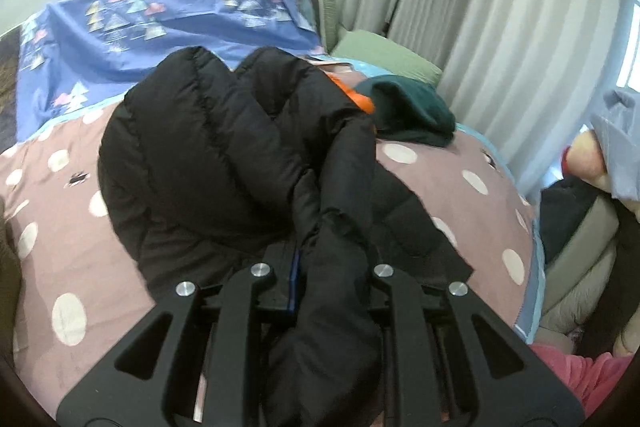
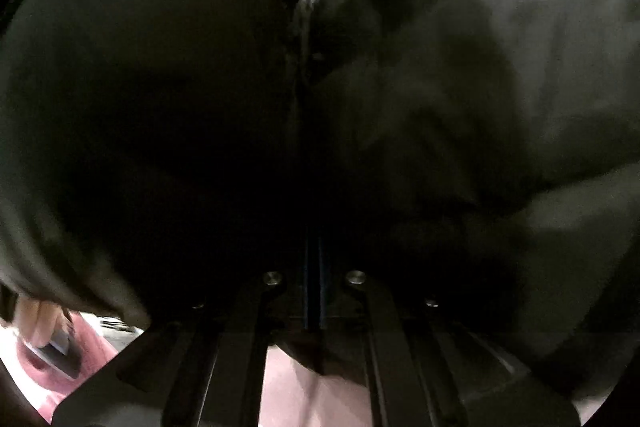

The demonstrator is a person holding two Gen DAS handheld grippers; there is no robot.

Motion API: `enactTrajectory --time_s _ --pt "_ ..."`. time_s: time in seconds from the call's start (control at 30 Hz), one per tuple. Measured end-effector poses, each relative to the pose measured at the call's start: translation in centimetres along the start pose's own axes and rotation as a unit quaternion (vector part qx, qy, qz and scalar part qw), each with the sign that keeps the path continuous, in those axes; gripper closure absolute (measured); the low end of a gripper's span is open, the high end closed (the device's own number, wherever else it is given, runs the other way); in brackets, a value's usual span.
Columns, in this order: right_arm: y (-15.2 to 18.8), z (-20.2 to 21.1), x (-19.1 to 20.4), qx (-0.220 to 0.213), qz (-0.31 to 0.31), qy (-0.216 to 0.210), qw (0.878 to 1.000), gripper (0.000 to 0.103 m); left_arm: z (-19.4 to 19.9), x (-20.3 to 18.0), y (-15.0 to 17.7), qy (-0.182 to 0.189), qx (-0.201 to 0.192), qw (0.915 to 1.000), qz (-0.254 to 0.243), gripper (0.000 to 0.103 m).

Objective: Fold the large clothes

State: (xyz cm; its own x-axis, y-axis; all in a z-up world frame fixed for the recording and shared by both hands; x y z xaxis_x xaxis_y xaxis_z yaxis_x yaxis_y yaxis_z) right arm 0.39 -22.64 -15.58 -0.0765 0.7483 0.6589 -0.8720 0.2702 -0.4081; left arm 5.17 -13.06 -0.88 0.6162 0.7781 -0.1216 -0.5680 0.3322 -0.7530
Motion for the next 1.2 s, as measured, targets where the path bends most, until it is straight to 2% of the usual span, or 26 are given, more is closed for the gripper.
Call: enactTrajectory --time_s 0.1,0.23,0.3,0.43,0.5,0.53,0.57,0.7,0.83,0.9,1.03,1.2 --pt "0.7 6.0 -0.8 -0.077 0.02 0.04 0.996 0.097 -1.0 -1.7 -0.2 0.012 0.003 0.9997 -0.022 0.085" --pt "1.2 12.4 -4.7 -0.166 -0.03 0.076 0.983 0.096 -4.1 -4.8 0.1 0.031 0.026 0.998 -0.049 0.082" --pt "1.4 14.5 -7.3 -0.186 -0.074 0.087 0.976 0.096 -6.1 -6.5 0.7 0.039 0.041 0.9963 -0.065 0.08" --pt "2.3 15.9 -8.7 -0.204 -0.111 0.077 0.97 0.096 -10.5 -9.7 2.6 0.046 0.065 0.9924 -0.093 0.058" --pt "2.5 16.7 -9.0 -0.212 -0.106 0.083 0.968 0.096 -11.3 -10.4 3.0 0.054 0.063 0.9918 -0.097 0.046" --pt "2.7 17.1 -8.9 -0.215 -0.102 0.079 0.968 0.094 -11.5 -10.7 3.1 0.065 0.064 0.9909 -0.099 0.036" --pt "2.8 17.4 -9.0 -0.217 -0.099 0.075 0.968 0.09 -11.4 -10.9 3.1 0.076 0.064 0.99 -0.1 0.029" --pt "3.4 17.3 -8.4 -0.23 -0.081 0.059 0.968 0.081 -10.8 -10.5 3.0 0.131 0.066 0.9848 -0.093 0.024" --pt "2.4 18.2 -8.7 -0.23 -0.064 0.045 0.97 0.073 -10.5 -8.6 2.4 0.209 0.081 0.9741 -0.028 0.02" --pt "2.0 17.8 -8.5 -0.227 -0.044 0.056 0.971 0.067 -10.4 -7.8 2.1 0.23 0.086 0.9694 -0.002 0.02" --pt "2.4 17.6 -7.4 -0.217 -0.009 0.057 0.974 0.055 -9.1 -7.0 1.3 0.233 0.083 0.9688 0.014 0.021" --pt "2.8 17.1 -4.5 -0.21 0.039 0.052 0.976 0.038 -5.5 -6.9 0.1 0.194 0.03 0.9799 -0.032 0.021"
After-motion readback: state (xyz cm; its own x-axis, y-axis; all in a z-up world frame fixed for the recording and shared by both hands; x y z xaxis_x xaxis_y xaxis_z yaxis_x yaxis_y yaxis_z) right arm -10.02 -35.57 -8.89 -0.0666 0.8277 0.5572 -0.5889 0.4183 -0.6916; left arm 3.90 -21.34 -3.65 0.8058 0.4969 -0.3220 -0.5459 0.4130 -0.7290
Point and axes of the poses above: each gripper's, at about its wrist camera, not at the fingertips, and z roughly against the way its jaws point, x to its left, y to its underside, the point moved 2 cm from there along -z, roughly the way its jaws point, and after that the axes turned 6 degrees about -y, right-handed, at the moved point
